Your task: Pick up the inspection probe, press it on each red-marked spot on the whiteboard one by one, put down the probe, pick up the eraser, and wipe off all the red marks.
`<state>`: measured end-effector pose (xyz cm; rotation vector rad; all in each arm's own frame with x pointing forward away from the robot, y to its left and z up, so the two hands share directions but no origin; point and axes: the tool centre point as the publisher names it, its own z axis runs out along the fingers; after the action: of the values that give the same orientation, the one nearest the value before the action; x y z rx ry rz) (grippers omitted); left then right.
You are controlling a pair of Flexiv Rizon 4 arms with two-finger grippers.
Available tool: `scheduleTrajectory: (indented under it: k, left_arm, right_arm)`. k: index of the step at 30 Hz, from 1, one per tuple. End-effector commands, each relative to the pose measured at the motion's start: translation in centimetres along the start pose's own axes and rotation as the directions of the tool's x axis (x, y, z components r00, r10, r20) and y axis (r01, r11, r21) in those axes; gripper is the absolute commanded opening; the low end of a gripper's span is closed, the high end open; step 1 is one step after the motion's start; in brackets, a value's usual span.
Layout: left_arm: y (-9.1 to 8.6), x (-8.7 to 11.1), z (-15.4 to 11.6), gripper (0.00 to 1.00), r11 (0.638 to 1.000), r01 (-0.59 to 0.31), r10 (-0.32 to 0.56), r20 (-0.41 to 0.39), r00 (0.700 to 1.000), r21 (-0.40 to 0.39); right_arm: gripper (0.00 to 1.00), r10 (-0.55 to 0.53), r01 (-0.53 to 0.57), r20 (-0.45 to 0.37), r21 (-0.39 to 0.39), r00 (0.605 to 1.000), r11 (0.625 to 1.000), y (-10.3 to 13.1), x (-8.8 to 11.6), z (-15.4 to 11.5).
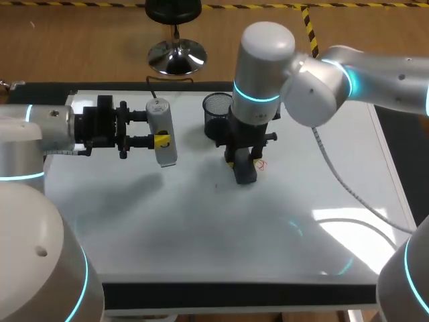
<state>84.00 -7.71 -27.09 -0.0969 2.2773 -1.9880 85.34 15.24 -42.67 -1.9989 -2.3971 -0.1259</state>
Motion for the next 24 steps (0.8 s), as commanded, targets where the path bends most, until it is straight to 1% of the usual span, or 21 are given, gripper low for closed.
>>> scheduleTrajectory:
  k: [1,12,14,18,24]
  left_arm:
    - [-0.1,0.1,0.0,0.00,1.000,-0.003,0.003,0.004,1.000,0.001]
    - [-0.1,0.1,0.0,0.00,1.000,-0.003,0.003,0.004,1.000,0.001]
    - [-0.1,0.1,0.0,0.00,1.000,-0.003,0.003,0.004,1.000,0.001]
    - [-0.1,0.1,0.0,0.00,1.000,-0.003,0.003,0.004,1.000,0.001]
    - [-0.1,0.1,0.0,0.00,1.000,-0.003,0.003,0.004,1.000,0.001]
  right_arm:
    - [0.00,0.009,-0.009,0.007,0.008,1.000,1.000,0.3,-0.9,0.5]
    - [0.00,0.062,-0.062,0.010,0.020,0.998,0.998,0.2,-4.8,1.1]
    - [0.00,0.074,-0.074,-0.007,0.032,0.997,0.997,0.2,-5.7,1.3]
    - [0.00,0.101,-0.101,-0.008,0.041,0.995,0.994,0.5,-7.5,1.6]
    - [0.00,0.162,-0.162,0.008,0.047,0.987,0.986,0.6,-11.0,1.5]
